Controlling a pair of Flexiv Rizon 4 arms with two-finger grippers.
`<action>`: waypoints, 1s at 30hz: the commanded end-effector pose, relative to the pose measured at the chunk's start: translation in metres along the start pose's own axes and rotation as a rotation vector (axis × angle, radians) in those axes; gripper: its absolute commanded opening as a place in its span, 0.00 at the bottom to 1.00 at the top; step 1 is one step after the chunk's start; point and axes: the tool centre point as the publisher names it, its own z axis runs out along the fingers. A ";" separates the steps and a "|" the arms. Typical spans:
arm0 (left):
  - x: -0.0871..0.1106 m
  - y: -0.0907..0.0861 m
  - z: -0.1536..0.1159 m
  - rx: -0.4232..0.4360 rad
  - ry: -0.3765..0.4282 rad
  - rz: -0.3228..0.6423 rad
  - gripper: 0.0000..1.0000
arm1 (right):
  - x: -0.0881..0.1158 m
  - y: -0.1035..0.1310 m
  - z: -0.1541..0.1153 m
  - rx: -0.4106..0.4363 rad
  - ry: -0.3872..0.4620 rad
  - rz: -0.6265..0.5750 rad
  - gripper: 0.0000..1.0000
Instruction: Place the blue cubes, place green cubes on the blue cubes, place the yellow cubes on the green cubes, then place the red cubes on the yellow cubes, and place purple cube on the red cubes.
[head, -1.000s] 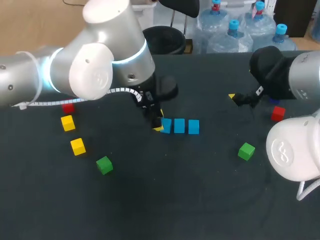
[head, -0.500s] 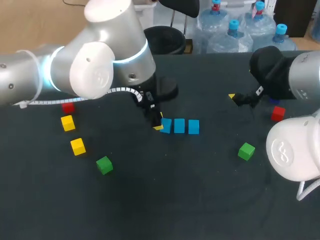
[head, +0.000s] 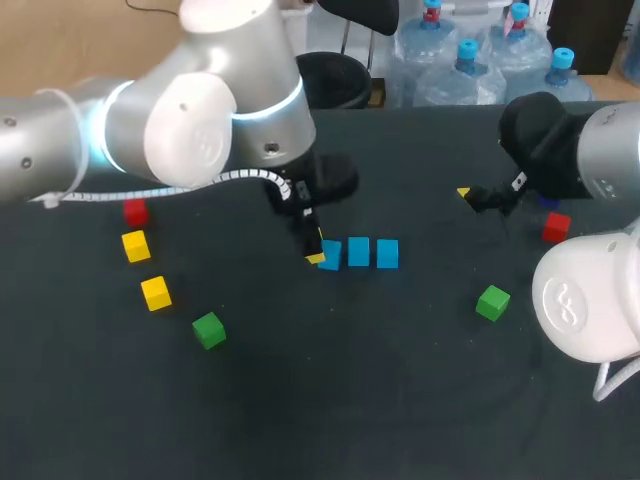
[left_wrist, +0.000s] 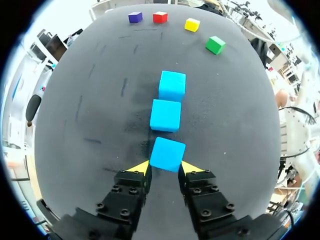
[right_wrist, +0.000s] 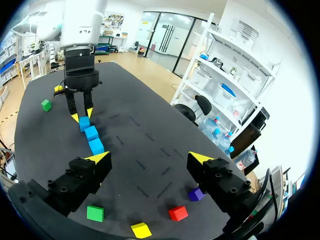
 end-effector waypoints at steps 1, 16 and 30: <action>-0.004 0.004 0.001 0.004 0.010 -0.012 0.13 | 0.000 -0.001 -0.001 -0.002 0.001 0.000 1.00; -0.004 0.003 0.003 -0.002 0.016 -0.069 0.03 | 0.000 -0.001 -0.001 -0.002 0.001 0.000 1.00; -0.002 0.003 0.004 -0.011 0.018 -0.074 1.00 | 0.000 -0.001 -0.001 -0.002 0.001 0.000 1.00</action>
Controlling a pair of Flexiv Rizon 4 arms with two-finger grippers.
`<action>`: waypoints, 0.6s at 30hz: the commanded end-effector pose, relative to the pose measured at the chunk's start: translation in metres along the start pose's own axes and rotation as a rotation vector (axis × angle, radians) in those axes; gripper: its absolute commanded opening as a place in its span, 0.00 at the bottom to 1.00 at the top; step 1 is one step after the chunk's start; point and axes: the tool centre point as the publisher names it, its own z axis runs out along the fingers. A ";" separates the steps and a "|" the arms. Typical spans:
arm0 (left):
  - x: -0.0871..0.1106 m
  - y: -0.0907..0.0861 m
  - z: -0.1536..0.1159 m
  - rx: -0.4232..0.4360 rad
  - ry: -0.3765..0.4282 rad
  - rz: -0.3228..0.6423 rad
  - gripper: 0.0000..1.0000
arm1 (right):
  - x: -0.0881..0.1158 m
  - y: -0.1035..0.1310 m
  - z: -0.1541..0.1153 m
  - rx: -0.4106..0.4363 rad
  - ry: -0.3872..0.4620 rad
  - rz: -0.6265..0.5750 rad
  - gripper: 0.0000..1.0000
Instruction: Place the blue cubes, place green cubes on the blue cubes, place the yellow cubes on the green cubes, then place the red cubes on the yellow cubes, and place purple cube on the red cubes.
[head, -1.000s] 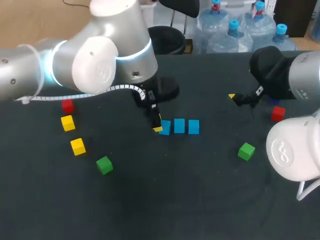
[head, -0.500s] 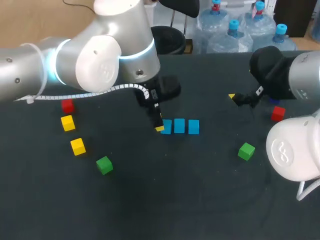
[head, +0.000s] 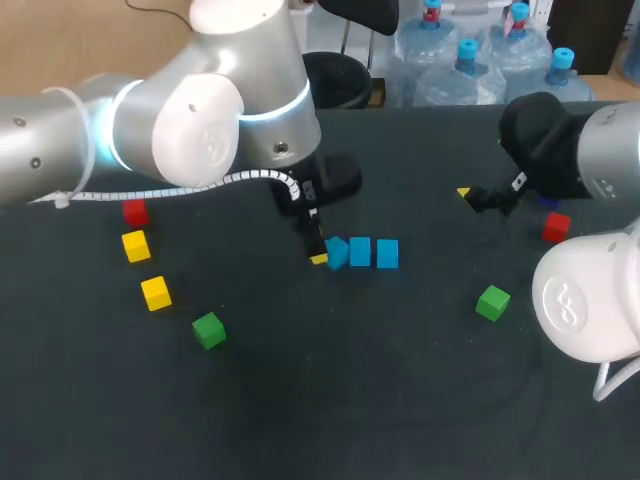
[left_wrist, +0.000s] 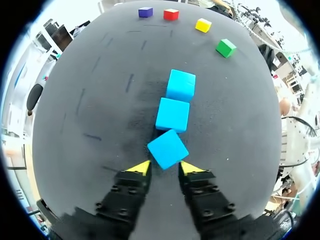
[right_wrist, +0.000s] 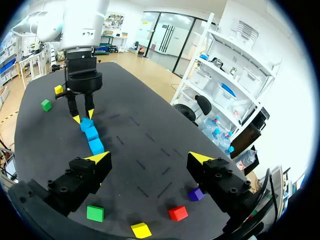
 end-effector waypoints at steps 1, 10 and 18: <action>0.000 0.001 -0.001 -0.004 0.002 -0.004 1.00 | 0.000 -0.001 -0.001 -0.002 0.001 0.000 1.00; 0.005 0.005 -0.001 -0.034 0.005 -0.012 1.00 | 0.000 -0.001 -0.001 -0.002 0.001 0.000 1.00; 0.001 0.005 -0.010 -0.006 0.039 -0.152 0.58 | 0.000 -0.001 -0.001 -0.002 0.001 0.000 1.00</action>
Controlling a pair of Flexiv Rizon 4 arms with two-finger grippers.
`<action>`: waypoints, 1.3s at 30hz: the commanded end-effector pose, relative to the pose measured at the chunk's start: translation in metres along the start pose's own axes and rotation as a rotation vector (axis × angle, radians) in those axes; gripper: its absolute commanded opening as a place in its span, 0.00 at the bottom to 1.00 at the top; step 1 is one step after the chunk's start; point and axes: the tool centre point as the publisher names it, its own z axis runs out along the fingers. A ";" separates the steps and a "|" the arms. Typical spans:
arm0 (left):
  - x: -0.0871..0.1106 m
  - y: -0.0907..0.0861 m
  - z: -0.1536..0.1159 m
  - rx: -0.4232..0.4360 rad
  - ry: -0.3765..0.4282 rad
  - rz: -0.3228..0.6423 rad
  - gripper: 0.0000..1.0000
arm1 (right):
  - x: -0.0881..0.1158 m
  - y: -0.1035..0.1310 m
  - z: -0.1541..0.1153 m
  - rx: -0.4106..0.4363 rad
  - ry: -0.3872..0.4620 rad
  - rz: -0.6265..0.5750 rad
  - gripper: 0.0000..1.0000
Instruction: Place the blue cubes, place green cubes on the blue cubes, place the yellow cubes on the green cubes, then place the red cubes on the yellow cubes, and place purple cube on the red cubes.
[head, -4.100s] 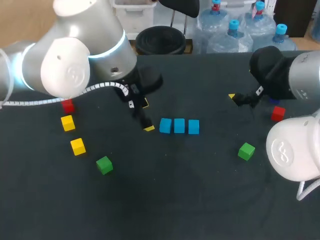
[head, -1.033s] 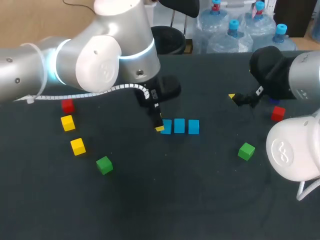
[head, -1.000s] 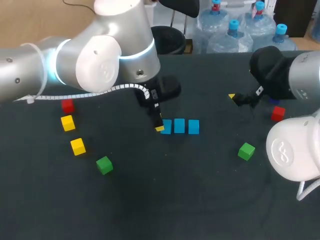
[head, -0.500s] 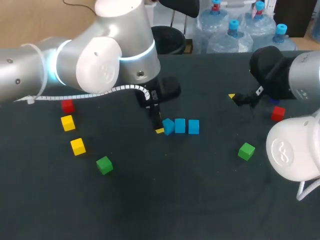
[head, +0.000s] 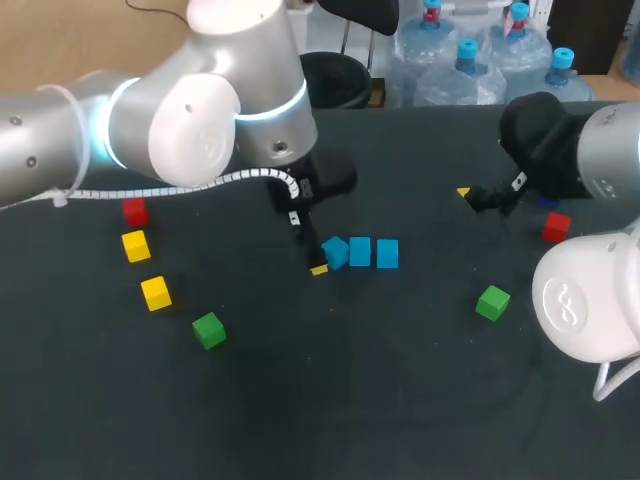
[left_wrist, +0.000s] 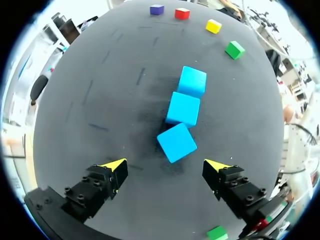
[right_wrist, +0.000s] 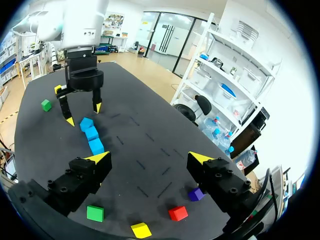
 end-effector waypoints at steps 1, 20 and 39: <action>-0.007 -0.001 -0.007 0.007 0.024 -0.047 0.43 | 0.000 -0.001 -0.001 -0.002 0.001 0.000 1.00; -0.010 -0.014 -0.004 0.044 0.068 -0.134 0.84 | 0.000 -0.001 -0.001 -0.002 0.001 0.000 1.00; -0.022 -0.012 0.004 0.034 0.046 -0.150 0.45 | 0.000 -0.001 -0.001 -0.002 0.001 0.000 1.00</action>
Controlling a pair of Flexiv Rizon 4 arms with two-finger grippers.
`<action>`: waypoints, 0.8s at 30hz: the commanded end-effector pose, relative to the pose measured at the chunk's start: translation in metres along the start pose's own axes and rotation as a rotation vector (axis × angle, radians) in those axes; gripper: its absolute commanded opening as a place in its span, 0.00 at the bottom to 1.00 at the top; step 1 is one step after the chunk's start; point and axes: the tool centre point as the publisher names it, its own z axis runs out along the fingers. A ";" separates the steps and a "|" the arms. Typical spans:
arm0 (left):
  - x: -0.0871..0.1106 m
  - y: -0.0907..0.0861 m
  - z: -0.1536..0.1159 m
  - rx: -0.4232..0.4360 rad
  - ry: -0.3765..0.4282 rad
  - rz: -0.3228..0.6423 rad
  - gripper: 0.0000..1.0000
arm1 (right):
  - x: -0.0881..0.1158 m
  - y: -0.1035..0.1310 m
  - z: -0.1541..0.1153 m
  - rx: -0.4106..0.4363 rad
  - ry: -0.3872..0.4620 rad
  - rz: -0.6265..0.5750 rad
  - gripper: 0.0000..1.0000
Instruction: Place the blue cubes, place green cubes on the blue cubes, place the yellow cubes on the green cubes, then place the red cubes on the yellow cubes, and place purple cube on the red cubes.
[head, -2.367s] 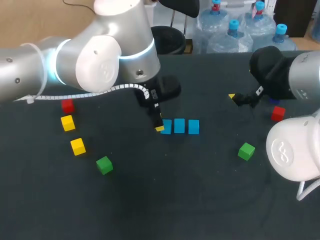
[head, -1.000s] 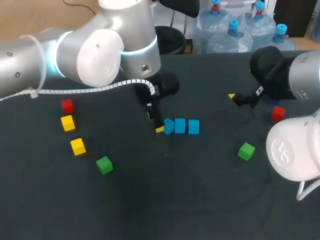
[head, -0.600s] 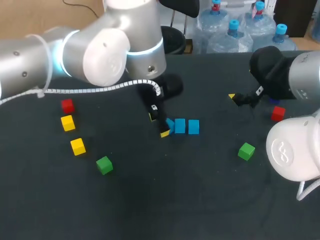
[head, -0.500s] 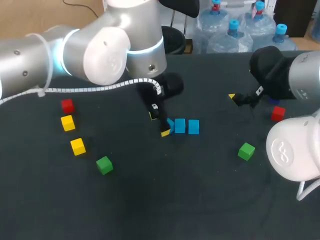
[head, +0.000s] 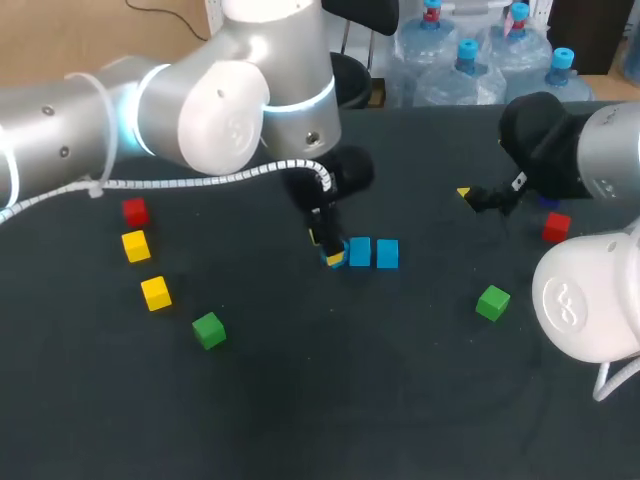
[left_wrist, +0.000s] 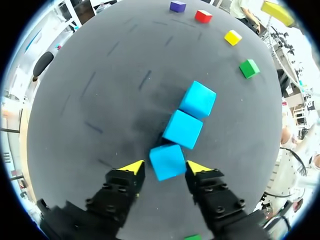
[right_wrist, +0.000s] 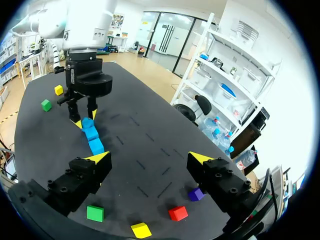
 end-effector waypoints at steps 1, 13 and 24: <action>-0.002 -0.002 -0.001 0.006 -0.001 0.002 0.43 | 0.000 -0.001 -0.001 -0.002 0.001 0.000 1.00; 0.003 0.001 -0.004 0.005 0.011 0.015 0.11 | 0.000 -0.001 -0.001 -0.002 0.001 0.000 1.00; 0.010 0.005 -0.002 0.017 -0.014 0.112 0.20 | 0.000 -0.001 -0.001 -0.002 0.001 0.000 1.00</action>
